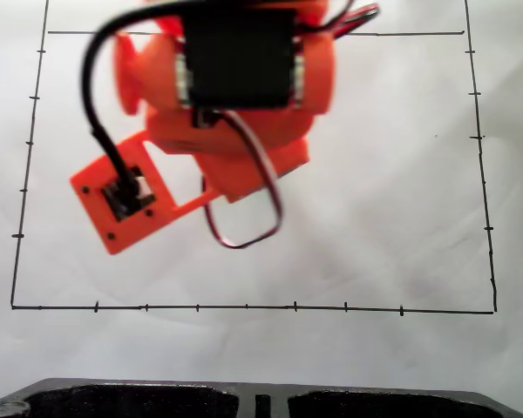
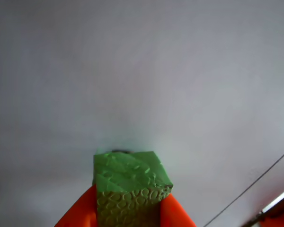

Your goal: Grasp the colored block, Place it on the black dot, and then return the arm to the default position.

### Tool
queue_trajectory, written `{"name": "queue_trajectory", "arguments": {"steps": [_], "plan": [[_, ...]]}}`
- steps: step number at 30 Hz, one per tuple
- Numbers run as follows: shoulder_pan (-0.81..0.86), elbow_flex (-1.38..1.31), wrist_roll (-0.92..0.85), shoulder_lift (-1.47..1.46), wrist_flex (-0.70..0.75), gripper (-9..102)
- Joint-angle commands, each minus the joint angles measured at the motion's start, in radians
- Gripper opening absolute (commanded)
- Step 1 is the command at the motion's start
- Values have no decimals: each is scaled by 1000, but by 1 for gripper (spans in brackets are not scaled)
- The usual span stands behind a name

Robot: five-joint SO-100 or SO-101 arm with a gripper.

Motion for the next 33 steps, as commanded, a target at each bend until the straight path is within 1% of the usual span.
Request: {"name": "queue_trajectory", "arguments": {"steps": [1,3,6,9,12,14,20,22,25,28,33], "plan": [[5,-43,-9,-5,-8,11],[3,-43,-18,-5,-14,9],[3,-41,-12,-5,-6,10],[5,-38,-18,-8,0,20],[2,-37,-28,-2,8,25],[0,-37,-31,2,17,31],[-3,-31,-69,31,60,40],[-6,-31,-74,66,72,44],[-9,-31,-103,141,84,45],[-8,-29,-106,230,103,48],[-9,71,-83,453,118,48]]}}
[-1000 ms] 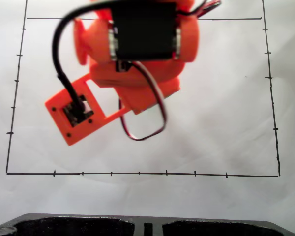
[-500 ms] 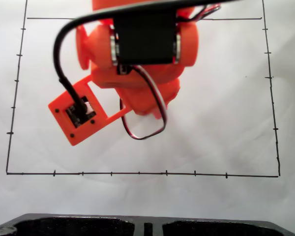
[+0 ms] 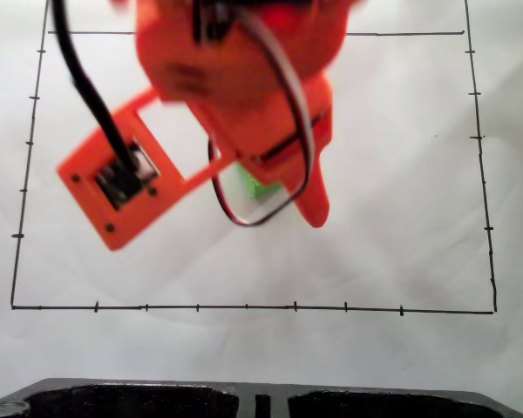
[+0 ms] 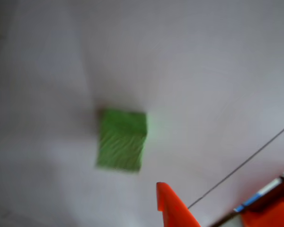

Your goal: Grasp the colored block, Place it on the black dot, and then return the arm to the default position.

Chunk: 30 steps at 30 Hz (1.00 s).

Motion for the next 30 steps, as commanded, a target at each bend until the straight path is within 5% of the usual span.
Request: {"name": "queue_trajectory", "arguments": {"steps": [1,5,15,30], "plan": [[-11,72,31,207,6,47],[0,285,63,463,-78,40],[100,779,14,991,-265,0],[98,1187,160,1473,-362,0]]}}
